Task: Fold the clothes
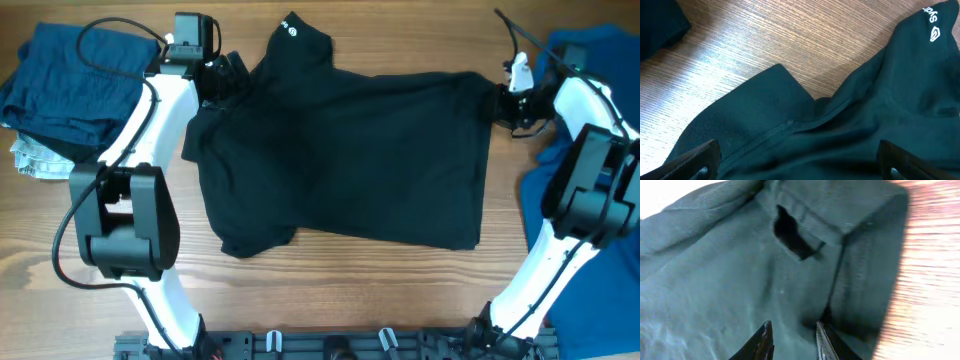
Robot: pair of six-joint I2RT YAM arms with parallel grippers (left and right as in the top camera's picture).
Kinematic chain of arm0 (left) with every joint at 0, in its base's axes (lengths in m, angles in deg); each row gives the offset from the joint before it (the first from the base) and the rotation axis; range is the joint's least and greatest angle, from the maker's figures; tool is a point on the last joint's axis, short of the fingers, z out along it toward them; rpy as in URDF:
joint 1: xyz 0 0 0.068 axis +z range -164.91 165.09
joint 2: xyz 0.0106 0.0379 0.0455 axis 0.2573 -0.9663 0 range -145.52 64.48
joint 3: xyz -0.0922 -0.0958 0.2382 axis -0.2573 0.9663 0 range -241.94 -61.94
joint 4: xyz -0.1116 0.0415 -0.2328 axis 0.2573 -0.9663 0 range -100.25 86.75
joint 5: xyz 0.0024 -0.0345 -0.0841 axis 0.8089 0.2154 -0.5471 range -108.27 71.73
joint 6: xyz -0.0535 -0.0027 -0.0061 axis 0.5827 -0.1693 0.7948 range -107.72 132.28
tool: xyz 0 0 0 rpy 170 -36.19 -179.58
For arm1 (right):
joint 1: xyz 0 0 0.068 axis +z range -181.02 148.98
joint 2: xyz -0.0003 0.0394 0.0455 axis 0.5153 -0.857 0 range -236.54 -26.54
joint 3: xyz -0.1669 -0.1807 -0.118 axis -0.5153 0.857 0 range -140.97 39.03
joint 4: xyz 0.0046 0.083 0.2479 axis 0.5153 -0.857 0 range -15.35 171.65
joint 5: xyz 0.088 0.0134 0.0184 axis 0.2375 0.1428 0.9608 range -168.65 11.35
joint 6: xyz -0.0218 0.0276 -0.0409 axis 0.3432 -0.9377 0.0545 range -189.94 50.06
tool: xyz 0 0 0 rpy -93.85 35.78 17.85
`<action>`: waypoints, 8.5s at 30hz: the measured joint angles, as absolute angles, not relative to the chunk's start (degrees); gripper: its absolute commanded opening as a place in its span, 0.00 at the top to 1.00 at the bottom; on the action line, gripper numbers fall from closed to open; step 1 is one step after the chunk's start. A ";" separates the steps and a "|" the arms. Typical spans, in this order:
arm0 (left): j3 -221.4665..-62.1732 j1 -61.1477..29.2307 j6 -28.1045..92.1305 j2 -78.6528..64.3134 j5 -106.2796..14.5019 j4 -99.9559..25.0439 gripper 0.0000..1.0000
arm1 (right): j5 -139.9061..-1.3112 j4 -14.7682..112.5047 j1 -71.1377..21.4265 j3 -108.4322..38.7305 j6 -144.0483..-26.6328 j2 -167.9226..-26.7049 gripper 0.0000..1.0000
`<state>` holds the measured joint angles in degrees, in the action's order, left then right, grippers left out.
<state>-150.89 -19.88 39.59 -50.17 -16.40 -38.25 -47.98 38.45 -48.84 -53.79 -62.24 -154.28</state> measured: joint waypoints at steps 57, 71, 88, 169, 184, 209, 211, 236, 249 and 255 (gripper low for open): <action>-150.89 -19.88 39.59 -50.17 -16.40 -38.25 0.00 | -64.83 40.60 -48.43 -53.29 -67.81 -149.54 0.96; -150.89 -19.88 39.59 -50.17 -16.43 -38.25 0.00 | -67.36 33.47 -48.47 -53.35 -70.91 -148.47 0.63; -150.80 -19.88 39.15 -47.99 -17.54 -45.86 0.00 | -68.67 11.53 -48.47 -53.37 -80.88 -119.38 0.63; -104.47 -27.03 53.09 -21.21 -29.91 -50.97 0.88 | -65.51 35.17 -43.16 0.85 -95.66 -107.25 0.45; -104.42 -27.03 53.09 -19.14 -28.40 -50.71 0.85 | -65.40 37.60 -43.16 3.41 -98.28 -107.27 0.54; -123.77 -27.03 49.64 -12.82 -19.79 -73.40 0.94 | -67.58 20.29 -43.16 -17.33 -93.82 -107.60 0.96; -127.85 -27.03 46.14 -13.15 -17.96 -72.96 0.96 | -68.08 21.03 -43.16 -18.56 -93.67 -107.60 0.96; -133.58 -25.00 41.25 -43.40 -17.30 -27.76 0.20 | -70.16 52.03 -42.94 -28.13 -93.21 -130.70 0.53; -143.00 -15.90 38.34 -40.43 -17.26 -56.07 0.94 | -61.09 46.34 -42.75 -28.57 -84.42 -127.77 0.96; -142.96 -15.64 38.30 -45.52 -19.35 -59.87 0.96 | -61.20 49.69 -40.58 -25.38 -82.61 -128.25 0.96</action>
<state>-142.96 -15.64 38.30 -45.52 -19.35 -59.87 -61.20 49.69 -40.58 -25.38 -82.61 -128.25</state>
